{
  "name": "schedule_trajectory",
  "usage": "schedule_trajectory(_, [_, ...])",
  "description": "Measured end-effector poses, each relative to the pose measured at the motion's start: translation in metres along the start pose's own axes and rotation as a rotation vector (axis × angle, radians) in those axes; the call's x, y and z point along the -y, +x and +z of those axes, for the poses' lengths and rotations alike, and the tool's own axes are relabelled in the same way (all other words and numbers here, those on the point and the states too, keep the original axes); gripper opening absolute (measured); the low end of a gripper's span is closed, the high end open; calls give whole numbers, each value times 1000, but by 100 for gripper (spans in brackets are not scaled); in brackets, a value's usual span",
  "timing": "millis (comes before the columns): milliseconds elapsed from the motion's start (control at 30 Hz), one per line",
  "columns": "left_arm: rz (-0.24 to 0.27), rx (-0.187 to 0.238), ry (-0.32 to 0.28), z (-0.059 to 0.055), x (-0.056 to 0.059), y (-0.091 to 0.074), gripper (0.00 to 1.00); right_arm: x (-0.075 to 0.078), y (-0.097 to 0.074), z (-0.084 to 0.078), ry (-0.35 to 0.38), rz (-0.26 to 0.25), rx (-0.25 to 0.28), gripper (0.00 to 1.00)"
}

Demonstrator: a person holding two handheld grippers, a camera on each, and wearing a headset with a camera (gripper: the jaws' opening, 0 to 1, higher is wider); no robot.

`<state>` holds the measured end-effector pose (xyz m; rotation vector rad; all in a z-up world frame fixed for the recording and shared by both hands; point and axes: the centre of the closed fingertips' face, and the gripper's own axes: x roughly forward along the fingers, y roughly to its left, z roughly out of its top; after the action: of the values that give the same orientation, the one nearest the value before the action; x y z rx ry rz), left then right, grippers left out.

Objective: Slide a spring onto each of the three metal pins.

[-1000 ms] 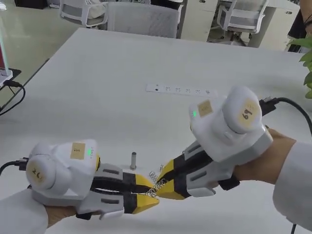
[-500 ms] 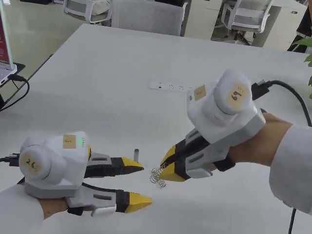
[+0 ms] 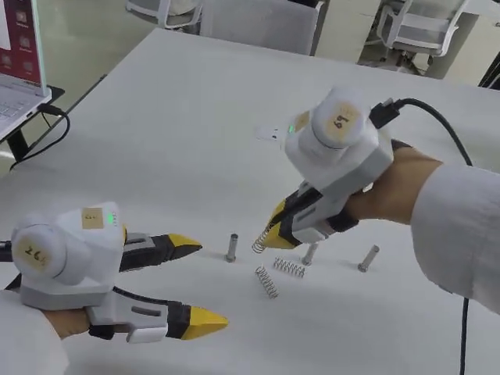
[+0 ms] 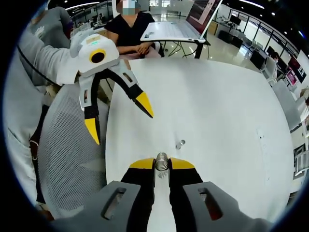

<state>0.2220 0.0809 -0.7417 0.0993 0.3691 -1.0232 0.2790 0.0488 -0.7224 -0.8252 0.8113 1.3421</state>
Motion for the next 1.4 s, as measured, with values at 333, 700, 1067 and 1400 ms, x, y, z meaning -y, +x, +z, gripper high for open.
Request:
schedule_trajectory(333, [53, 10, -38, -4, -9, -7, 77, 27, 30, 10, -16, -26, -73, 8])
schedule_trajectory(700, [60, 4, -64, -10, -12, -8, 78, 33, 50, 9, -37, -19, -123, 8])
schedule_trajectory(1067, [69, 14, -72, -9, -15, -14, 77, 35, 63, 6, -73, -6, -170, 8])
schedule_trajectory(1400, [80, 19, -74, -7, -15, -19, 76, 36, 81, -3, -66, 18, -212, 8])
